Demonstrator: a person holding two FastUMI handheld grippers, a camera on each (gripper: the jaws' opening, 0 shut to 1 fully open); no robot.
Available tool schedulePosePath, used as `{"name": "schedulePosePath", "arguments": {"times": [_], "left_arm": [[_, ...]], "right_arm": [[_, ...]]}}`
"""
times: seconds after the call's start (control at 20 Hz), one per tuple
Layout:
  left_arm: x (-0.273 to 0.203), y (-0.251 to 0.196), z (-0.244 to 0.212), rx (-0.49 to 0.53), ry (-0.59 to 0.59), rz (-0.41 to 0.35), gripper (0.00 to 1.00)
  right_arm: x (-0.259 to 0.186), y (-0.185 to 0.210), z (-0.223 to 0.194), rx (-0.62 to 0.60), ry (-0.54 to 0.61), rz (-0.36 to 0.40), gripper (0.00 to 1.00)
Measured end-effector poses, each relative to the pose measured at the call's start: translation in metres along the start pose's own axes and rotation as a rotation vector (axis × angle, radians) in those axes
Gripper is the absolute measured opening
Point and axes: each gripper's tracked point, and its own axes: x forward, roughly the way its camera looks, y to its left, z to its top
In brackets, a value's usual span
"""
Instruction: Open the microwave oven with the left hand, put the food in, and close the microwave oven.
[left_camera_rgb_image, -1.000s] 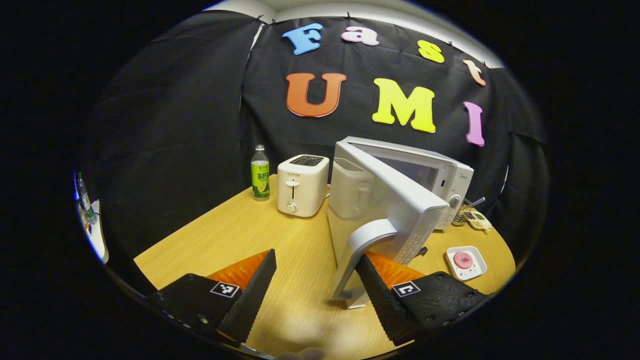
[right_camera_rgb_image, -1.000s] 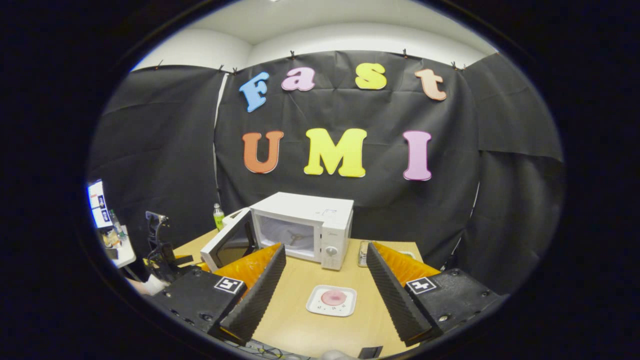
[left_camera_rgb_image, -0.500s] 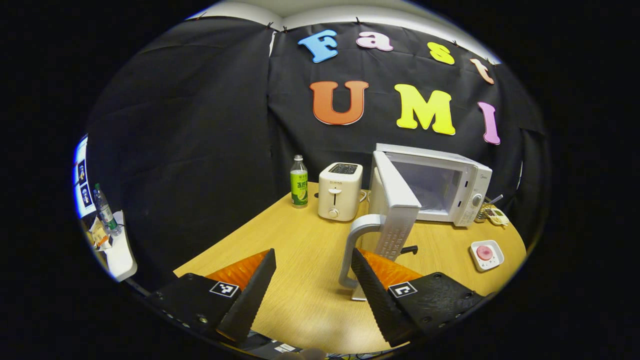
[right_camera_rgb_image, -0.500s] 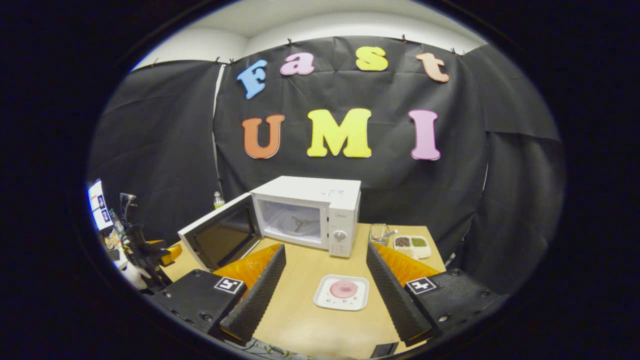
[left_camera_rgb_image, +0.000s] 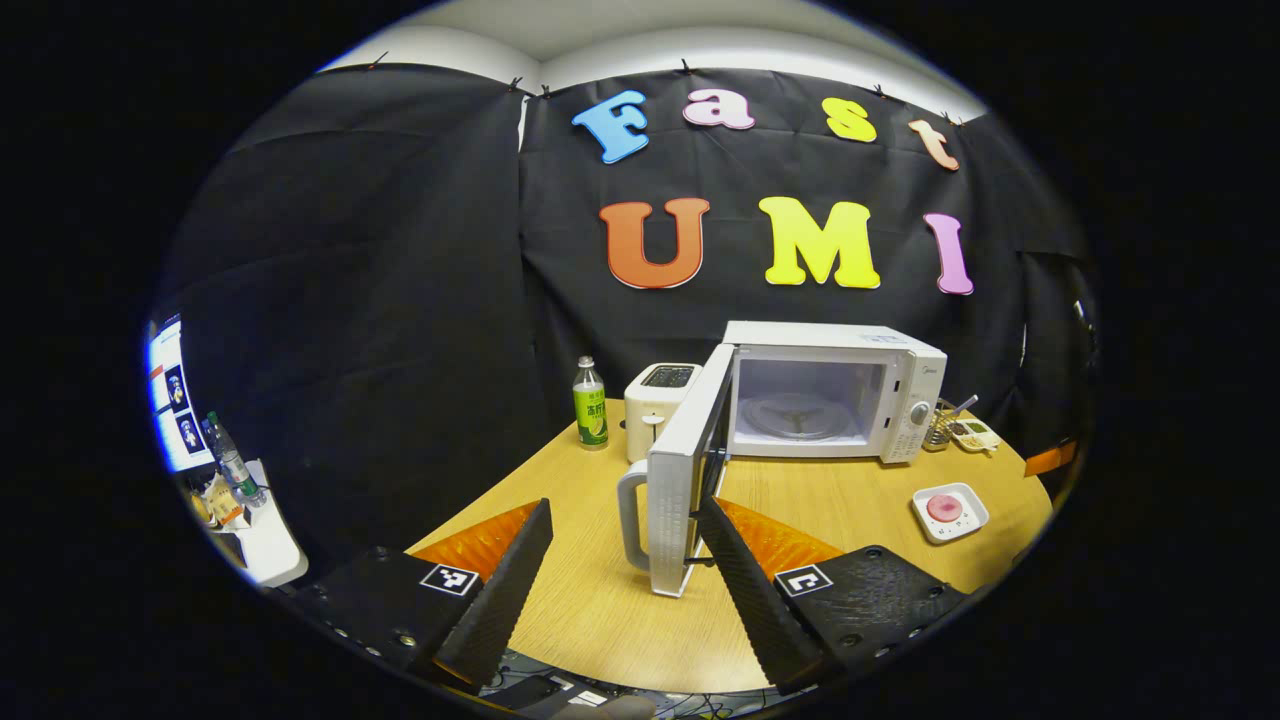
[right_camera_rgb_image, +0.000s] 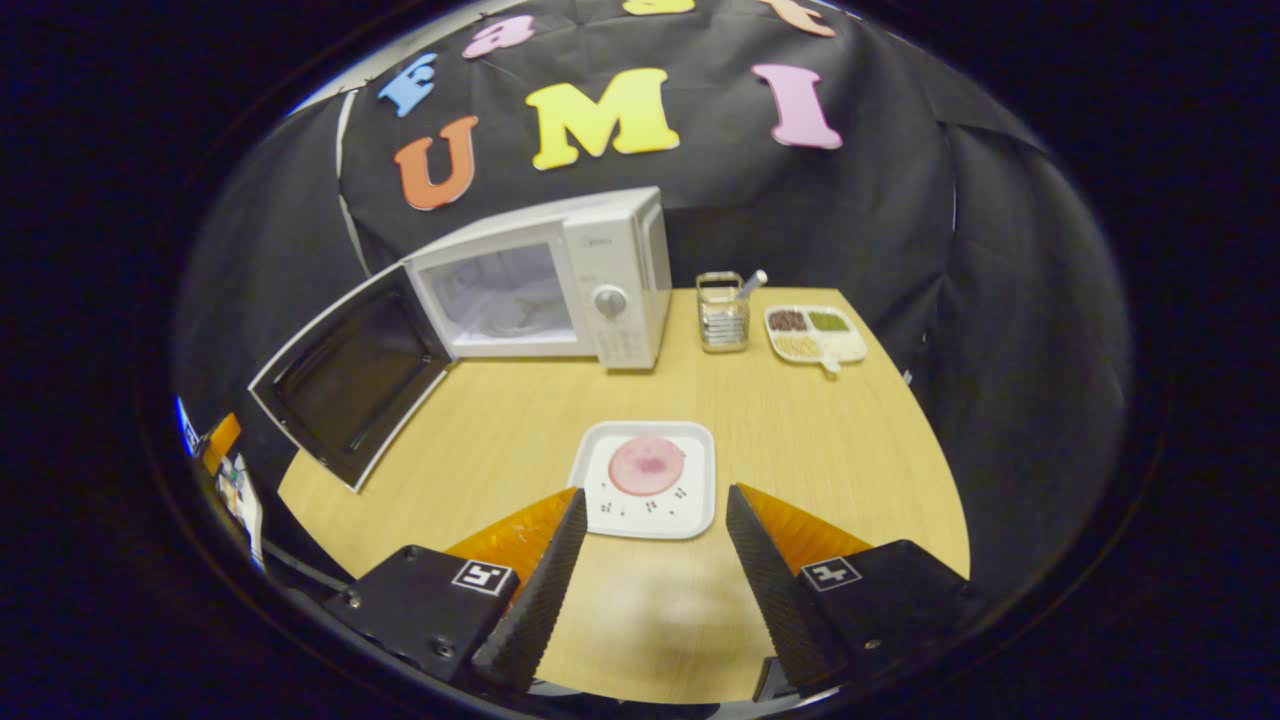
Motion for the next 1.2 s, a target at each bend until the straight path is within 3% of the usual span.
{"name": "schedulePosePath", "arguments": {"times": [0.15,0.2,0.25,0.3,0.35,0.5,0.55,0.65,0.75,0.8,0.85,0.9,0.95,1.05,1.2], "left_arm": [[-0.007,-0.016,0.009,0.029,-0.001,-0.015,0.92],[-0.008,-0.021,0.012,0.035,0.003,-0.020,0.94],[-0.010,-0.026,0.015,0.042,0.009,-0.018,0.94],[-0.013,-0.031,0.019,0.045,0.012,-0.017,0.95],[-0.016,-0.037,0.024,0.044,0.012,-0.018,0.95],[-0.022,-0.053,0.049,0.029,-0.016,-0.020,0.95],[-0.024,-0.058,0.054,0.020,-0.018,-0.018,0.95],[-0.024,-0.069,0.069,-0.002,-0.036,-0.008,0.95],[-0.023,-0.077,0.073,-0.017,-0.036,0.015,0.95],[-0.025,-0.081,0.074,-0.024,-0.037,0.021,0.95],[-0.026,-0.086,0.076,-0.027,-0.035,0.032,0.95],[-0.028,-0.089,0.075,-0.029,-0.035,0.043,0.95],[-0.032,-0.092,0.075,-0.034,-0.035,0.058,0.95],[-0.039,-0.099,0.076,-0.056,-0.035,0.081,0.95],[-0.052,-0.105,0.071,-0.066,-0.024,0.118,0.95]], "right_arm": [[0.040,-0.027,-0.026,0.079,0.107,-0.012,0.88],[0.051,-0.030,-0.030,0.104,0.132,-0.001,0.75],[0.060,-0.031,-0.031,0.120,0.149,0.014,0.86],[0.070,-0.033,-0.033,0.127,0.167,0.029,0.71],[0.081,-0.032,-0.035,0.131,0.186,0.046,0.80],[0.104,-0.031,-0.042,0.134,0.246,0.078,0.60],[0.109,-0.029,-0.044,0.134,0.262,0.091,0.70],[0.113,-0.025,-0.042,0.132,0.275,0.120,0.64],[0.111,-0.027,-0.045,0.133,0.303,0.122,0.53],[0.114,-0.032,-0.047,0.126,0.339,0.120,0.36],[0.113,-0.037,-0.048,0.132,0.353,0.108,0.40],[0.113,-0.038,-0.048,0.151,0.348,0.099,0.18],[0.114,-0.040,-0.048,0.164,0.361,0.102,0.09],[0.114,-0.041,-0.048,0.197,0.380,0.119,0.10],[0.117,-0.043,-0.046,0.258,0.398,0.155,0.04]]}}
